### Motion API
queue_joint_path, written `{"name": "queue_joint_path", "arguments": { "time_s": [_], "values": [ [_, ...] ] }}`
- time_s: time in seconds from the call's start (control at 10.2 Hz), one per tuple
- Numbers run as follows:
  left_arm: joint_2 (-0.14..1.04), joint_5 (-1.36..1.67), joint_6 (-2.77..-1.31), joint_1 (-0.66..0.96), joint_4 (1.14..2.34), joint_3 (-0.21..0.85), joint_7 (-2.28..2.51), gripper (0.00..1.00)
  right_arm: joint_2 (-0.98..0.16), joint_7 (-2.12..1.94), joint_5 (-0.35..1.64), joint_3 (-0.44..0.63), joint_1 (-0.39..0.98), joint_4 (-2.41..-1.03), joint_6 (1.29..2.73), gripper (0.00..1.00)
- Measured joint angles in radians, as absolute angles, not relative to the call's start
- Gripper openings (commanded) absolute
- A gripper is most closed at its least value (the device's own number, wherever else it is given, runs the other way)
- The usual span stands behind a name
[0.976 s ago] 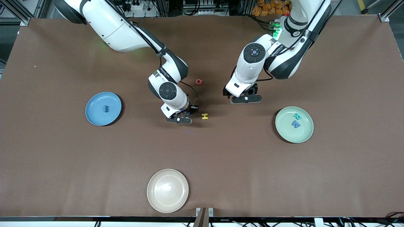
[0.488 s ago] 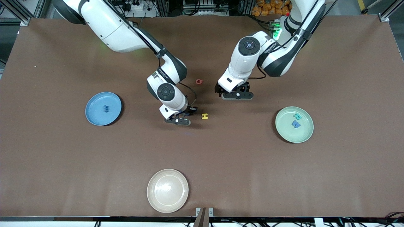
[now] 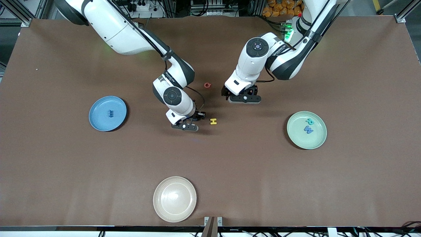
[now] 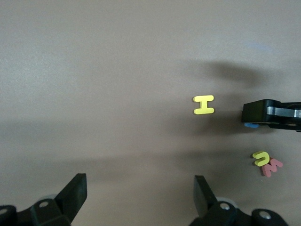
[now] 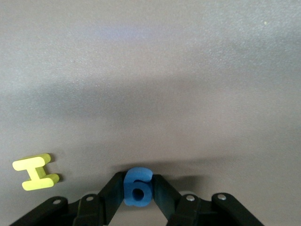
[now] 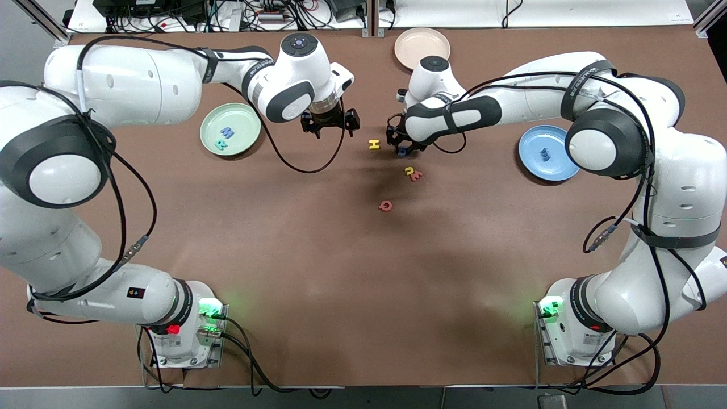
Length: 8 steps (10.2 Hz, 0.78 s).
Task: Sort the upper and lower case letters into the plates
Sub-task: 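Grasp the blue 6 with the right gripper while the left gripper returns, then drop the 6 on the blue plate while the left gripper reaches yellow H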
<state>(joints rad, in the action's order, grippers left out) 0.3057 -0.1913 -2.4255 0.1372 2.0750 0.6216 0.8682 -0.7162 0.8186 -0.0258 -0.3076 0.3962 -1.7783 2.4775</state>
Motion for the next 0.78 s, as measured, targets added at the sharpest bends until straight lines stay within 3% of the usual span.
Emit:
{"name": "queue_joint_path", "arguments": {
  "time_s": [0.29,0.78],
  "values": [
    [0.306,-0.191,-2.426,0.137,2.075,0.622,0.868,1.0,-0.711,0.819,-0.026,-0.308,0.394,-1.779,2.477,0.02],
    [0.305,-0.191,-2.433,0.137,2.072,0.624,0.871,1.0,-0.708,0.817,-0.026,-0.306,0.374,-1.771,2.478,0.0]
  ]
}}
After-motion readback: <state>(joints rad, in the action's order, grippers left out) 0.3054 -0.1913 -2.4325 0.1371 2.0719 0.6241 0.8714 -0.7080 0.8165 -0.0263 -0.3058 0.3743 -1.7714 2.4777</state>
